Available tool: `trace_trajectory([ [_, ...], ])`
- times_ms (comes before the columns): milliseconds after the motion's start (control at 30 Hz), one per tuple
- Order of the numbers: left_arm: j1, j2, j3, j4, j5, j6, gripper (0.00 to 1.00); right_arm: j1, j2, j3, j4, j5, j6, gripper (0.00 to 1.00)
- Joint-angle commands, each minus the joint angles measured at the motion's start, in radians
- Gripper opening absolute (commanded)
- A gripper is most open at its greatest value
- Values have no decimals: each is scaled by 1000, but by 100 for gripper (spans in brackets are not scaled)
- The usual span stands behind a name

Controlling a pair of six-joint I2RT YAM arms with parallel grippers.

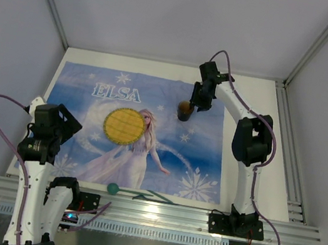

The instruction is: Set the dinner table for one person

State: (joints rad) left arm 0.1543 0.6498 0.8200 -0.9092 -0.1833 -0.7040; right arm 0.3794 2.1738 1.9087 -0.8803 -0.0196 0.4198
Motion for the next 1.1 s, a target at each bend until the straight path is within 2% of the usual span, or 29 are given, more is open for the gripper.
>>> trace_trajectory([
  [0,-2,-6,-4,29,-10,-9,81,7,-5,12,4,15,-16,43],
  [400,-2,-7,-4,32,-8,-11,81,13,-107,18,47,-40,-18,43],
  [633,-2,-6,-4,32,-8,-11,81,15,-204,3,-14,75,-29,43],
  [767,-2,-1,-5,32,-5,-11,81,15,-313,-31,-43,106,-39,43],
  [900,-2,2,-5,33,-5,-11,81,27,-440,-227,-16,55,-42,43],
  [1067,-2,10,-4,32,-2,-11,81,142,-583,-514,56,-6,-143,43],
])
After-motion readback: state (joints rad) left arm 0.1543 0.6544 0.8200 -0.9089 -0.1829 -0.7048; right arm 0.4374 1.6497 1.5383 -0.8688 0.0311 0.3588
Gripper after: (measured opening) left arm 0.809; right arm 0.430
